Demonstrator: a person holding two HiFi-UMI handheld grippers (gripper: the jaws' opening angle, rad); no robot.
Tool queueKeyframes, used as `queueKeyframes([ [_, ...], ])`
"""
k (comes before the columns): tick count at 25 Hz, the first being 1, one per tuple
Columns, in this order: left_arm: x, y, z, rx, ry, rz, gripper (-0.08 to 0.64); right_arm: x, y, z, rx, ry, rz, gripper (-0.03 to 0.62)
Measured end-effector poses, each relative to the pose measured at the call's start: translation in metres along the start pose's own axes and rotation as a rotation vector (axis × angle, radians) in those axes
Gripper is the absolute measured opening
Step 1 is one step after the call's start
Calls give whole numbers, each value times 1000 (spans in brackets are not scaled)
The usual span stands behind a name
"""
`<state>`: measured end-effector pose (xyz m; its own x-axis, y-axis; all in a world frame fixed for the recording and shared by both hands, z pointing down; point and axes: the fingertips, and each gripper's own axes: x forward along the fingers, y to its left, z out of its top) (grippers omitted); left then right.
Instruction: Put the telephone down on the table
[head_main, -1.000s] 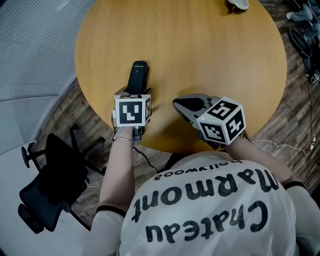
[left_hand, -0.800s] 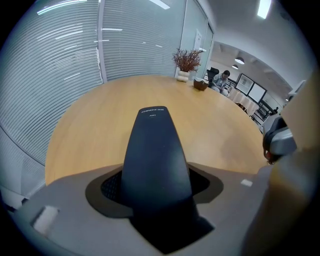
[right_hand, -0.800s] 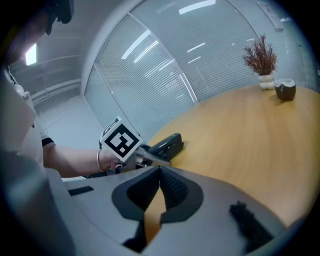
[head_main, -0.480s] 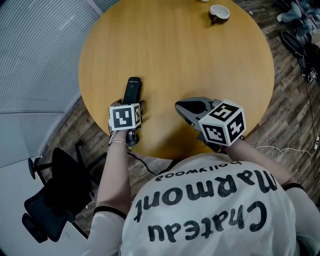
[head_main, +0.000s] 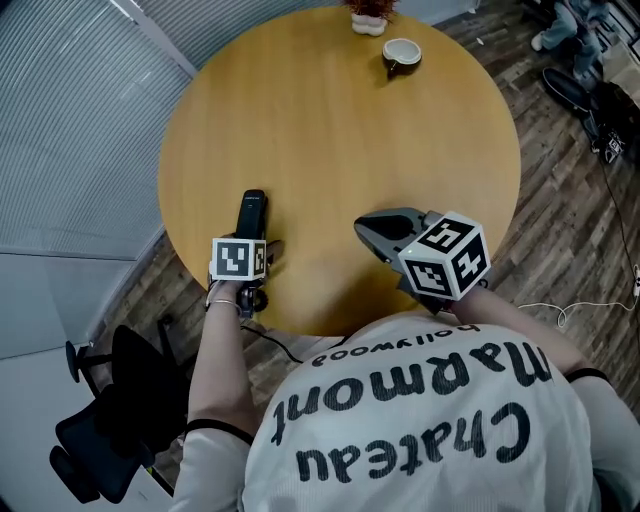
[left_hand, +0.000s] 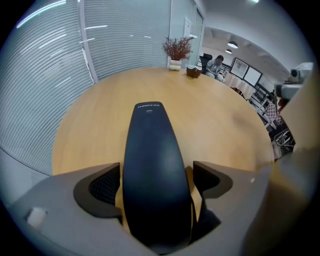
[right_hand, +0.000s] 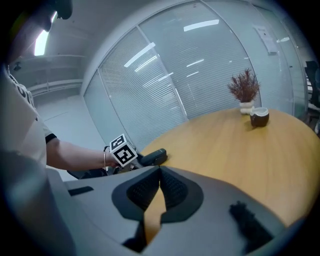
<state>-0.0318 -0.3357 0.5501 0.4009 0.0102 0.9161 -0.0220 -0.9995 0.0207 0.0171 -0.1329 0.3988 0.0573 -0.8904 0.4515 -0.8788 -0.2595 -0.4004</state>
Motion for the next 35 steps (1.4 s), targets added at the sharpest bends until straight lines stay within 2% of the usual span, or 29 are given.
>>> queueKeyframes([
  [2,-3,-2,1,17,-9,22,456,-7,-2,1,-10,-5,2,14],
  [4,-9,-3,4,-3,-38,44,454,-13,-3,1,-21,-4,10,15],
  [8,-38,9,14,-43,-143,188,446,-25,0,3,-49,-15,34,15],
  [10,-56,11,23,-100,-219,226,416,-29,1,6,-59,-23,51,15],
  [13,-87,14,36,-235,-340,264,340,-32,3,12,-77,-35,84,15],
  [16,-122,11,44,-320,-451,329,335,-36,4,19,-97,-54,117,15],
  [17,-134,7,46,-340,-493,351,314,-38,4,23,-103,-62,127,14],
  [21,-179,-17,49,-449,-649,417,143,-44,-3,38,-103,-99,157,15],
  [23,-193,-35,48,-485,-691,395,9,-46,-5,44,-96,-114,168,14],
  [27,-208,-79,45,-543,-754,280,8,-49,-4,54,-108,-131,204,14],
  [31,-201,-124,35,-593,-742,152,8,-51,-1,50,-129,-106,250,14],
  [33,-192,-139,28,-600,-717,125,8,-52,-1,44,-148,-85,268,14],
  [35,-183,-148,17,-609,-684,133,8,-54,-4,36,-170,-60,275,14],
])
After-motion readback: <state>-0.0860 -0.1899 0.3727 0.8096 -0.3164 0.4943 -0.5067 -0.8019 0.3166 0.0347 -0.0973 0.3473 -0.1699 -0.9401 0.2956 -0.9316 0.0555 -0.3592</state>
